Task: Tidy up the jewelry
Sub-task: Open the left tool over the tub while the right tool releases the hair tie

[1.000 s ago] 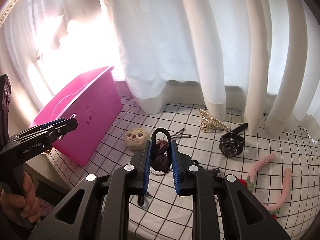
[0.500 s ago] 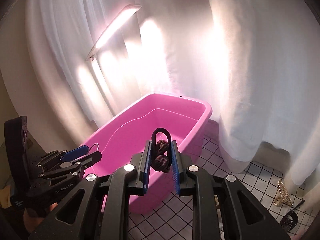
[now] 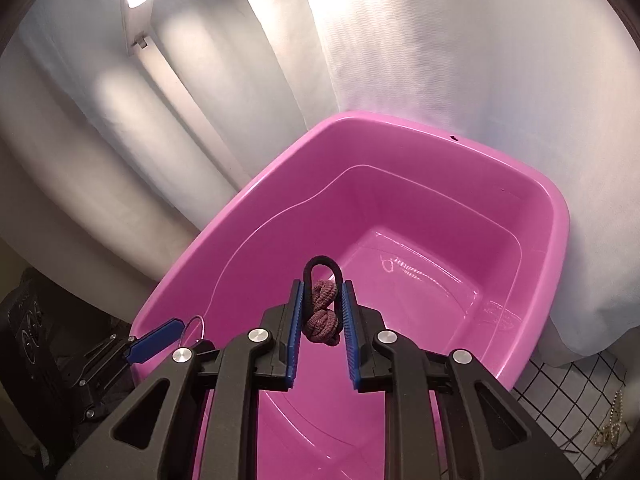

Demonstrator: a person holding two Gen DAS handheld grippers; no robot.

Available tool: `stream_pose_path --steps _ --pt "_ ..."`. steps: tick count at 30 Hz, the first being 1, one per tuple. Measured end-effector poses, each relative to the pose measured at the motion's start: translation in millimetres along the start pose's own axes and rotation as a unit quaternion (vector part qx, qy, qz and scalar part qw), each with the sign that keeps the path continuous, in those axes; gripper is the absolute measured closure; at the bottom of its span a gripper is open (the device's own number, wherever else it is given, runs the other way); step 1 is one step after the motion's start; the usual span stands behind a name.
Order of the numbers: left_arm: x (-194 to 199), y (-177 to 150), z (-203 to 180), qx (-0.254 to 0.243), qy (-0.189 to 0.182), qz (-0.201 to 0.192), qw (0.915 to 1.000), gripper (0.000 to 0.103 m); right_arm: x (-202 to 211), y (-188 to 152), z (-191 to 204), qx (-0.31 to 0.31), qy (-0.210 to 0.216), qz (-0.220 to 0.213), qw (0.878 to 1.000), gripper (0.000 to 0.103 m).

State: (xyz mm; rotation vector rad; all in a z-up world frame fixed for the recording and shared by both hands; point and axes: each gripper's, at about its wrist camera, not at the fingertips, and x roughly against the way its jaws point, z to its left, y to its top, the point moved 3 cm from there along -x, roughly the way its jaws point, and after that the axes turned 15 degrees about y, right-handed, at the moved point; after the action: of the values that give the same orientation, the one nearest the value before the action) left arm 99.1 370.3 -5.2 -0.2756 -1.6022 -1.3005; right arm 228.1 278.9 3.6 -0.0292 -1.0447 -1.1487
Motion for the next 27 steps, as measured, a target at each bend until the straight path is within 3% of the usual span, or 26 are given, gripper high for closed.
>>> stream_pose_path --steps 6,14,15,16,18,20,27 --pt "-31.4 8.4 -9.6 -0.018 0.007 0.053 0.9984 0.062 -32.0 7.7 -28.8 -0.054 -0.024 0.055 0.997 0.084" --pt "-40.0 9.0 -11.4 -0.028 0.012 0.087 0.9957 0.059 -40.8 12.6 -37.2 -0.076 -0.041 0.064 0.994 0.083" --pt "-40.3 8.5 -10.4 -0.027 0.013 0.090 0.9955 0.047 -40.8 12.1 -37.6 -0.079 -0.042 0.064 0.994 0.080" --pt "-39.8 8.7 -9.2 -0.023 0.012 0.090 0.9956 0.041 -40.7 11.1 -37.5 -0.080 -0.039 0.063 0.994 0.061" --pt "-35.4 10.6 -7.3 -0.019 0.011 0.079 0.9966 0.021 -40.3 9.0 -32.8 -0.070 -0.038 0.058 0.995 0.042" --pt "-32.8 11.3 -7.5 -0.022 0.017 0.073 0.9970 0.020 -39.0 8.8 -26.9 -0.057 -0.055 0.056 0.995 0.037" --pt "-29.3 7.5 -5.5 -0.018 0.014 0.076 0.9969 0.020 -36.2 7.8 -22.2 -0.046 -0.055 0.056 0.996 0.037"
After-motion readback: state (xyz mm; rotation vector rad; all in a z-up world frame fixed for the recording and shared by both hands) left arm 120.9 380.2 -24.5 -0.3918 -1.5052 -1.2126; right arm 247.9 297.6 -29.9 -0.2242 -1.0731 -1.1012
